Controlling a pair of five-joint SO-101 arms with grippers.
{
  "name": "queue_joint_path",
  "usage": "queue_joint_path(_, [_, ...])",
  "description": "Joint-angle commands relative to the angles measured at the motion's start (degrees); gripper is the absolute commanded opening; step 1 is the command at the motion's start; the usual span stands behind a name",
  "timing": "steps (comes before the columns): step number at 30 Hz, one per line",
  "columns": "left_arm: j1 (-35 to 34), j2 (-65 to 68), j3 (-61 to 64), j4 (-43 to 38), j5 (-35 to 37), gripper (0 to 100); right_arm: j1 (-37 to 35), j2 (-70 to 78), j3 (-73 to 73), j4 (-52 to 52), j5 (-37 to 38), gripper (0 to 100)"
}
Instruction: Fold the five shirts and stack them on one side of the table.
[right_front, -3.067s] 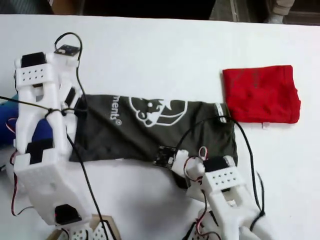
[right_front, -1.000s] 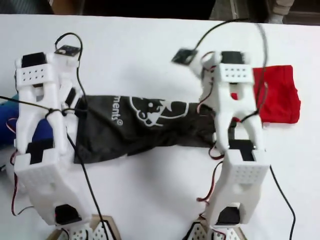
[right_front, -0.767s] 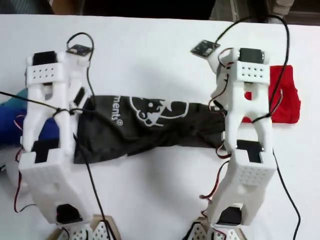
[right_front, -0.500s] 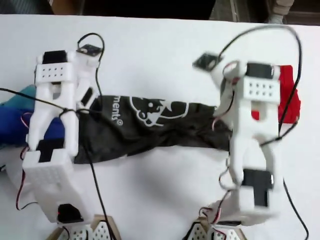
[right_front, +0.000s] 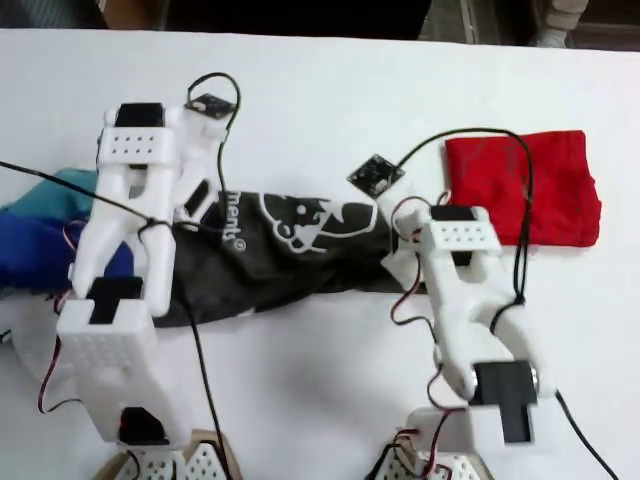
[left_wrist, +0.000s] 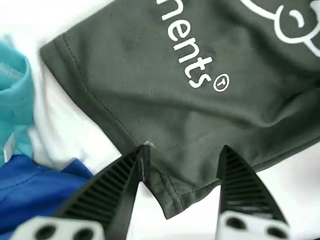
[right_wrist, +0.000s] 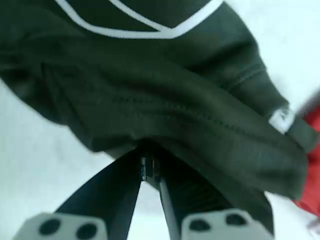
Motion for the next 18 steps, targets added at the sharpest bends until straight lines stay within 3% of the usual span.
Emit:
queue_joint_path(1, [-1.8, -3.5, -0.1, 0.9, 0.2, 24, -0.7, 4.3, -7.4, -2.9, -4.3, 2.2])
queue_joint_path(8, [-5.9, -3.5, -0.1, 1.0, -0.1, 24, -1.3, 8.3, -22.0, 0.7, -11.0, 2.2])
queue_joint_path(14, [-6.5, -3.5, 1.3, 0.8, -0.1, 24, -1.9, 8.4, -23.6, 1.0, -11.0, 2.2])
queue_joint_path(18, [-6.5, -3.5, 2.4, 0.5, -0.2, 24, -0.9, 6.7, -24.1, 7.3, -10.7, 2.2])
